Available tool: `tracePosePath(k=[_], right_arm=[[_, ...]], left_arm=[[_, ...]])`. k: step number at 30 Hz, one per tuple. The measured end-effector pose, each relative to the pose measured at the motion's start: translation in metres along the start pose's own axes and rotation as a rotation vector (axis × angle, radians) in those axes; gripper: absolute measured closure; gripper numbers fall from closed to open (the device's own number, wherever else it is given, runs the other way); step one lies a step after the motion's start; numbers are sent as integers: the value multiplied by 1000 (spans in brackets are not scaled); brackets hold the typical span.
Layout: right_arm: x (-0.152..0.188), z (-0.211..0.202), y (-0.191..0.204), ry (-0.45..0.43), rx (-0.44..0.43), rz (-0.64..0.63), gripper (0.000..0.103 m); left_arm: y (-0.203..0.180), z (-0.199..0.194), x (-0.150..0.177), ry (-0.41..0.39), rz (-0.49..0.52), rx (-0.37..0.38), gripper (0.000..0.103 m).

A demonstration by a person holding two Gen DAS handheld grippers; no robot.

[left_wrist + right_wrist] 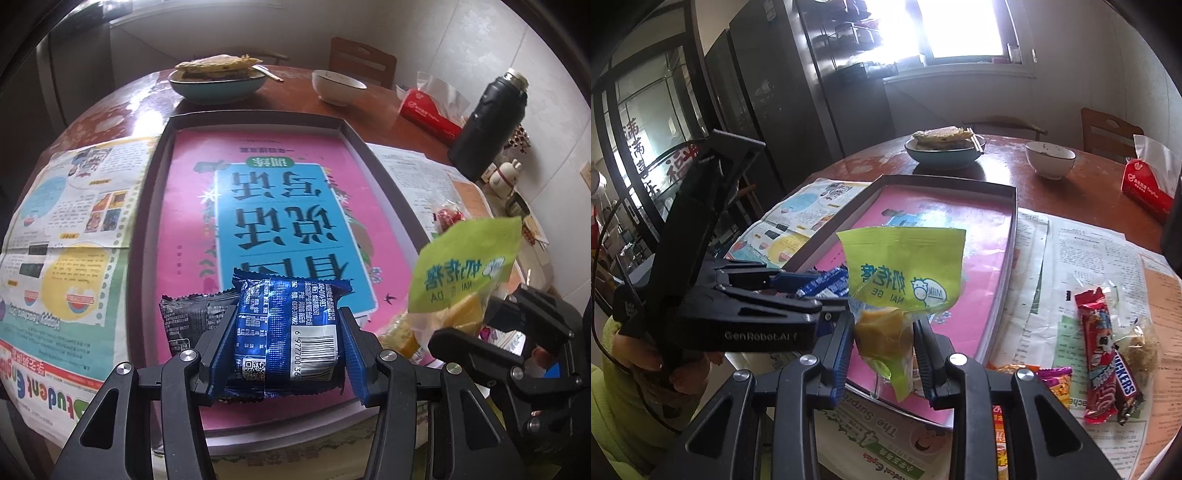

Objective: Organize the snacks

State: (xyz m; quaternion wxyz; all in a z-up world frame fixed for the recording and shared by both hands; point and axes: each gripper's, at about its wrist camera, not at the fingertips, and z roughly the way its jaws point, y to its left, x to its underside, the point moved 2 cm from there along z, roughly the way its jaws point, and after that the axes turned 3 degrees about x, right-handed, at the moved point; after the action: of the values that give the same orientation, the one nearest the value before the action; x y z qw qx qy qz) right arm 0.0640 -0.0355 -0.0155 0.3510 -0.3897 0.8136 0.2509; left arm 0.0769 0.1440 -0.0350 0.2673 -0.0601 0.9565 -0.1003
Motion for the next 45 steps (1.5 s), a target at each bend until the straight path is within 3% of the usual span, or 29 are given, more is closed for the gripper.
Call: tracePosePath(k=[23,45], right_arm=[[7,38,9,50,-49,19,71],[12,33,13,53,-31,-25,70]], left_arm=[[11,2,-2,9,-8,-2,49],[12,6,-2,12,-12,-7,49]])
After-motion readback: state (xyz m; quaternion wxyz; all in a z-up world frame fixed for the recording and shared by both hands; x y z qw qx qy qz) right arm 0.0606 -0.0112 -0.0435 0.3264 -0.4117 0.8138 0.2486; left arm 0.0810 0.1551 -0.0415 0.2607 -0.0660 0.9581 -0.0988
